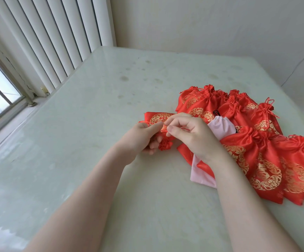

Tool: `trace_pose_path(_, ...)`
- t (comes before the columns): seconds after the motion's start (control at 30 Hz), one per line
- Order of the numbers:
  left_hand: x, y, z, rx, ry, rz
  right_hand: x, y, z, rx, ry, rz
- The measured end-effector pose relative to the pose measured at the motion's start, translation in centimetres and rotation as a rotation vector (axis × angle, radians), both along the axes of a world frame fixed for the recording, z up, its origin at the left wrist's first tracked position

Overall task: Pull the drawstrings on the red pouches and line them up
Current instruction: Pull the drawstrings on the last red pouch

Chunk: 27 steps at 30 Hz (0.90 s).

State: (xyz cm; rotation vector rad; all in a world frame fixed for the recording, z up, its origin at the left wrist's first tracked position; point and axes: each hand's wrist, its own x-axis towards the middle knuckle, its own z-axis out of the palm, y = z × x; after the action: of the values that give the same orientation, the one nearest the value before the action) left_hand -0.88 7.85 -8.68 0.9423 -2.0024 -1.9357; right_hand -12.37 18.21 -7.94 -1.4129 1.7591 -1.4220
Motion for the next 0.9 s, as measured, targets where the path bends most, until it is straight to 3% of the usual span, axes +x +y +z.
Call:
trace_pose_path(0.2,0.4,-0.3,0.0,0.099,0.072,-0.043,-0.3,0.7,0.0,0.171,0.002,0.192)
trace_pose_path(0.3,0.4,-0.3,0.0,0.112,0.091,-0.076,-0.6,0.6,0.0,0.128,-0.105,0.116)
trace_pose_path(0.4,0.4,-0.1,0.0,0.128,0.108,-0.110,-0.7,0.1,-0.8,0.110,-0.028,-0.001)
trace_pose_path(0.9,0.3,-0.2,-0.1,0.159,0.115,-0.110,0.0,-0.1,-0.3,-0.018,0.007,-0.095)
